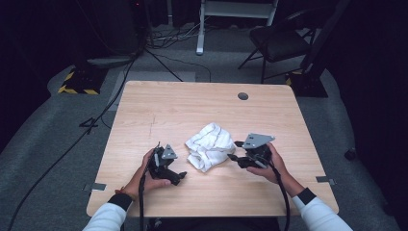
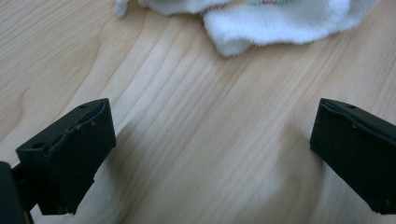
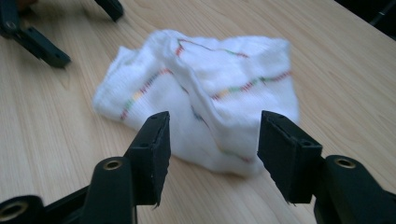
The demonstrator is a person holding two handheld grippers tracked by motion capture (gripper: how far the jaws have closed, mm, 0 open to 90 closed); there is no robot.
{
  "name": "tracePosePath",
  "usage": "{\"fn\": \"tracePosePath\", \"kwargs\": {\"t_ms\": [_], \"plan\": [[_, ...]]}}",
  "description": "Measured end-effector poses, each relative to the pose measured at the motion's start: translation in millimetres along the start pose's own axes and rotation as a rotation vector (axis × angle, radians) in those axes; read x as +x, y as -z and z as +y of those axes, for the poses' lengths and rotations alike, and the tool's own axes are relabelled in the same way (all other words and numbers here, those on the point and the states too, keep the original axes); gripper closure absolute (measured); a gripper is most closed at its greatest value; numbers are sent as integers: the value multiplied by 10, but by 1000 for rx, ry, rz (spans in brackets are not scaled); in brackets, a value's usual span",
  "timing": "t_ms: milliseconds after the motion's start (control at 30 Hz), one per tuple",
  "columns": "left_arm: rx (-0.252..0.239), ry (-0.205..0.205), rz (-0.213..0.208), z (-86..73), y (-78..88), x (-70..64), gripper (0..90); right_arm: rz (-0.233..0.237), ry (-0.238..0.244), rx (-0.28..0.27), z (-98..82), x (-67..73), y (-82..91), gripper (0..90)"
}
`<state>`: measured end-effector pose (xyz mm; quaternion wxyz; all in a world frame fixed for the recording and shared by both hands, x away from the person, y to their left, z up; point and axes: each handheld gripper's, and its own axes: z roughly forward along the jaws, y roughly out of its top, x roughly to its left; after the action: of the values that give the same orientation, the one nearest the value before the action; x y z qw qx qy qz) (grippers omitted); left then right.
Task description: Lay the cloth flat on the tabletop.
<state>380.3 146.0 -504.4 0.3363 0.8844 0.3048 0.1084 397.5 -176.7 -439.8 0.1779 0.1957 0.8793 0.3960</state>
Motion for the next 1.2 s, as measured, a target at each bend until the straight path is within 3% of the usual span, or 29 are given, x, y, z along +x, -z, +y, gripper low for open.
{"fn": "tracePosePath", "kwargs": {"t_ms": [67,233,300,367,433,533,600,667,700,733,800,833,1000,1067,1133,1200], "plan": [[-1,-4,-5,29,-27,-6,4,-5,8,1,45,21,-55,430],[1,-31,-25,175,-154,-35,4,14,-3,-18,228,16,-375,401],[3,-40,-36,206,-179,-53,4,43,-11,3,240,12,-481,413],[1,-50,-41,223,-194,-67,4,38,17,36,235,39,-565,430],[3,-52,-46,228,-196,-76,5,35,32,69,212,53,-625,487],[-3,-53,-47,225,-194,-80,15,27,66,93,154,64,-659,654],[3,-45,-41,229,-184,-91,28,34,91,110,118,69,-639,755],[-5,-44,-38,237,-177,-97,114,27,99,104,100,66,-611,774],[-20,-45,-46,244,-160,-109,114,19,98,98,86,61,-573,782],[-37,-64,-60,268,-146,-138,226,16,92,83,62,34,-462,785],[-42,-71,-58,288,-143,-158,156,19,91,75,56,22,-419,786],[-51,-79,-70,342,-144,-194,191,17,71,52,34,-9,-286,786],[-83,-81,-73,488,-152,-244,228,50,47,19,-50,-45,-69,867],[-82,-80,-73,511,-165,-243,261,57,47,21,-70,-44,-52,869],[-64,-77,-68,561,-198,-214,342,44,61,23,-101,-33,-20,817],[-53,-68,-79,575,-218,-175,401,58,41,0,-98,-51,-4,778]]}}
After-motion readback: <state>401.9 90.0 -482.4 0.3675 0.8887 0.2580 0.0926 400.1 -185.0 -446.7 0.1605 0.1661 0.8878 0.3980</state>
